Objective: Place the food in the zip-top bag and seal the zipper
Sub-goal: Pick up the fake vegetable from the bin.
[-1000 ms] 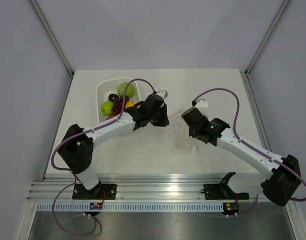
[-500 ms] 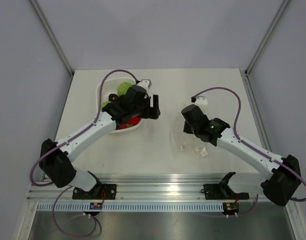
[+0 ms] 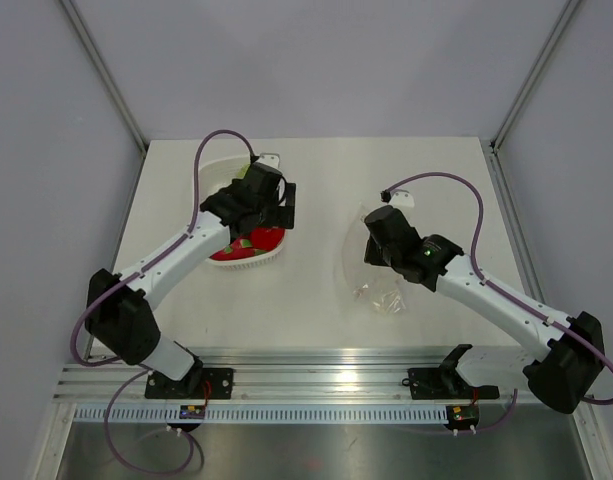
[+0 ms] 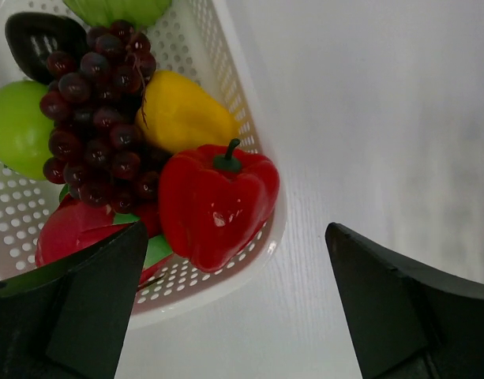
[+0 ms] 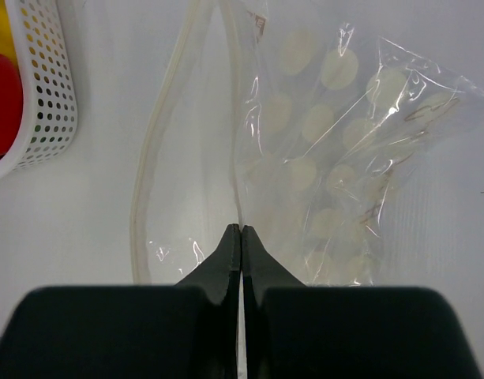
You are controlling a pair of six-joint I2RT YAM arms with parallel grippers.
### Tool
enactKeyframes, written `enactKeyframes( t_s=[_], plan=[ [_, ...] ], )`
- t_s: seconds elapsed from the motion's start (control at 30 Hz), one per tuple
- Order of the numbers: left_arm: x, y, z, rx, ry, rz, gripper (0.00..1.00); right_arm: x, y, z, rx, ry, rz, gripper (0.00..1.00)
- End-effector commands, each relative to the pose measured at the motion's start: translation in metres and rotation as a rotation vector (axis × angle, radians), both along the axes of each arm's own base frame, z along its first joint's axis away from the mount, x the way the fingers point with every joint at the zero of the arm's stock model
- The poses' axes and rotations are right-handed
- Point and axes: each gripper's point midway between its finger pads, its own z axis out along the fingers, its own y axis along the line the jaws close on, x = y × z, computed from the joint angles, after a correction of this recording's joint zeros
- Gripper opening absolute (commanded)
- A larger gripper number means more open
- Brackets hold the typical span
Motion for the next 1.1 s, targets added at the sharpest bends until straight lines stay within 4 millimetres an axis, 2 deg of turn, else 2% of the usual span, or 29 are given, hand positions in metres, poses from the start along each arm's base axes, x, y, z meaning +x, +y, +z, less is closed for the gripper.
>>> enactKeyframes(
  t_s=[0.0,0.13,0.27,0.33,0.47,0.6,0.73,0.87,1.07],
  plan=[
    [0.008,0.013,-0.013,0.069,0.017,0.036,0.99,0.006,0.014,0.024,0.061,-0.046,0.025,0.0],
    [0.014,0.015,-0.029,0.042,0.057,0.052,0.96,0.003,0.012,0.022,0.065,-0.042,0.022,0.0],
    [0.024,0.018,-0.032,-0.022,0.061,0.02,0.89,0.0,0.011,0.021,0.068,-0.038,0.024,0.0],
    [0.023,0.012,-0.036,-0.056,0.089,-0.033,0.88,0.0,0.011,0.021,0.068,-0.035,0.024,0.0],
    [0.024,0.016,-0.044,-0.082,0.122,-0.083,0.87,-0.001,0.012,0.021,0.072,-0.031,0.025,0.0],
    [0.021,0.008,-0.049,-0.16,0.154,-0.16,0.84,-0.001,0.013,0.02,0.074,-0.026,0.026,0.0],
    [0.024,0.003,-0.058,-0.163,0.175,-0.184,0.82,-0.001,0.014,0.018,0.078,-0.017,0.026,0.0],
    [0.026,0.005,-0.068,-0.146,0.198,-0.174,0.82,-0.002,0.014,0.019,0.082,-0.014,0.026,0.0],
    [0.023,0.005,-0.075,-0.152,0.212,-0.165,0.88,-0.002,0.015,0.018,0.079,-0.008,0.032,0.0]
  ],
)
